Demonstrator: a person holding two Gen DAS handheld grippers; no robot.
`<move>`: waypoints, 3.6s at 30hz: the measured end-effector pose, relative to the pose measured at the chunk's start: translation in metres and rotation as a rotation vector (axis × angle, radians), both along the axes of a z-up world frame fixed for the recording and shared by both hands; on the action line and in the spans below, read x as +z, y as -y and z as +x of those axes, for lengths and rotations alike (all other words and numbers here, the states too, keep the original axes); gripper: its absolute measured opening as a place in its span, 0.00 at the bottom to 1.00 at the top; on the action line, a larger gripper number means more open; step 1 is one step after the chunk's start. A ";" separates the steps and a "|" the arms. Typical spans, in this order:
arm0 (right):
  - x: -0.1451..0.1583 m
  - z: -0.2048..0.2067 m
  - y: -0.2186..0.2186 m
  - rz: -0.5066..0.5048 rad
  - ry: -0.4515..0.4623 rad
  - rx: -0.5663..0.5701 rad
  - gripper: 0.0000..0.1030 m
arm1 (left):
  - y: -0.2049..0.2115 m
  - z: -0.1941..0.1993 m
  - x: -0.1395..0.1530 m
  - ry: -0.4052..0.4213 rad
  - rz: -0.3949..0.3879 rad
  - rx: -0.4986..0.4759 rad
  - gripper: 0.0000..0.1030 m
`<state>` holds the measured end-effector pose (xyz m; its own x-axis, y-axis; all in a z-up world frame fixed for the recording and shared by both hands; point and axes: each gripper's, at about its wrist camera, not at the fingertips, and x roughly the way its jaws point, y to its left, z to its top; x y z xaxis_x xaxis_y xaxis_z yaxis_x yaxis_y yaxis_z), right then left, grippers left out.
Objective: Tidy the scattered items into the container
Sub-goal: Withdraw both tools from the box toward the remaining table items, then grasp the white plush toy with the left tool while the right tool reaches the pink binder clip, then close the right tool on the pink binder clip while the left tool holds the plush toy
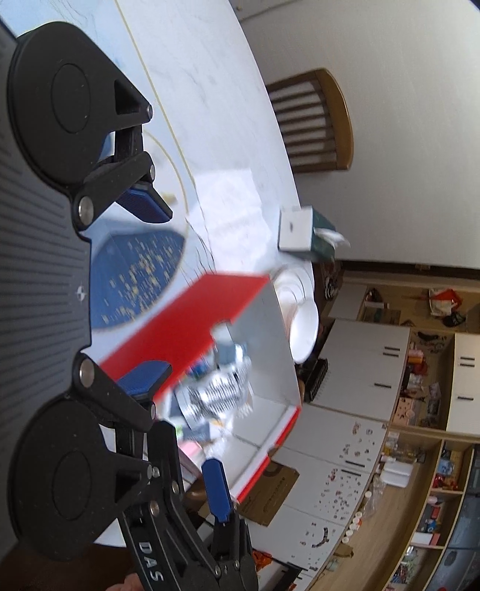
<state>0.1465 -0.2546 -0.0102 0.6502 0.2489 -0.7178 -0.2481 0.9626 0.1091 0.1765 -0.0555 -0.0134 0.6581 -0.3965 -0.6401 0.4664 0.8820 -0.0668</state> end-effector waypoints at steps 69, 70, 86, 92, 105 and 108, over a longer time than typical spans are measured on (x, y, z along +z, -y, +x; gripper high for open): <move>-0.125 0.050 -0.179 -0.143 -0.081 0.341 0.56 | -0.124 0.054 -0.119 -0.182 0.099 0.110 0.69; -0.125 0.050 -0.179 -0.142 -0.082 0.340 0.56 | -0.124 0.053 -0.118 -0.179 0.102 0.110 0.68; -0.112 0.041 -0.158 -0.128 -0.075 0.269 0.55 | -0.121 0.042 -0.108 -0.173 0.092 0.088 0.49; -0.098 0.031 -0.147 -0.114 -0.062 0.238 0.55 | -0.117 0.029 -0.094 -0.159 0.084 0.077 0.49; -0.088 0.016 -0.117 -0.072 -0.098 0.181 0.09 | -0.108 0.001 -0.068 -0.141 0.052 0.058 0.49; -0.081 0.009 -0.110 -0.079 -0.076 0.178 0.24 | -0.108 -0.002 -0.069 -0.145 0.057 0.061 0.49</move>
<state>0.1553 -0.1448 -0.0909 0.5441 0.2954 -0.7853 -0.4085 0.9108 0.0596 0.1740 0.0523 -0.0823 0.5787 -0.3192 -0.7505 0.4010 0.9127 -0.0789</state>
